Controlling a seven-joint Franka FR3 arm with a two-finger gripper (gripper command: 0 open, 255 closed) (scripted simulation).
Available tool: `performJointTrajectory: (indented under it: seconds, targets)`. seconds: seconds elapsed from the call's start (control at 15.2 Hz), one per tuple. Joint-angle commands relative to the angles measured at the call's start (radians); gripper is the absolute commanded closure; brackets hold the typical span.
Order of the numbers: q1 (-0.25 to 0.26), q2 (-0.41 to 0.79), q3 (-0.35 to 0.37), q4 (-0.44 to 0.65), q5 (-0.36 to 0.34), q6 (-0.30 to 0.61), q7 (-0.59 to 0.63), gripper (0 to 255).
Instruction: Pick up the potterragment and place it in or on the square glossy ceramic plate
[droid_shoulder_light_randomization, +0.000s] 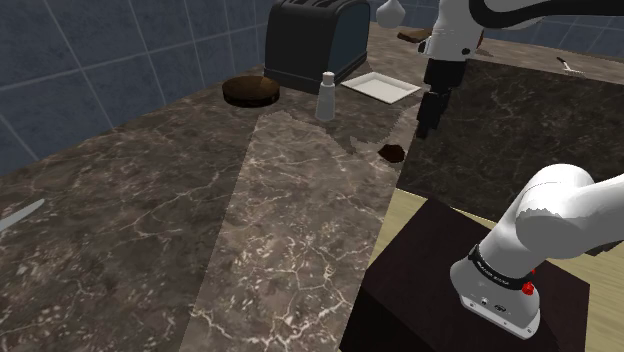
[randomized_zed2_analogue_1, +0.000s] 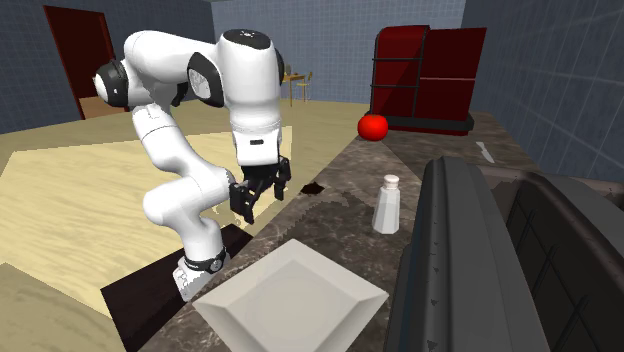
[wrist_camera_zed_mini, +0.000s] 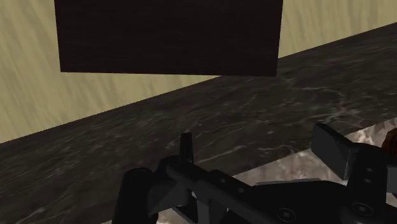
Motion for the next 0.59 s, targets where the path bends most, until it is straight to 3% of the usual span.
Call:
performJointTrajectory:
  seconds: [0.0,0.53]
  targets:
    - [0.0,0.0,0.0,0.0,0.0,0.0,0.0,0]
    - [0.035,-0.046,0.246,0.055,0.085,0.061,0.3,0]
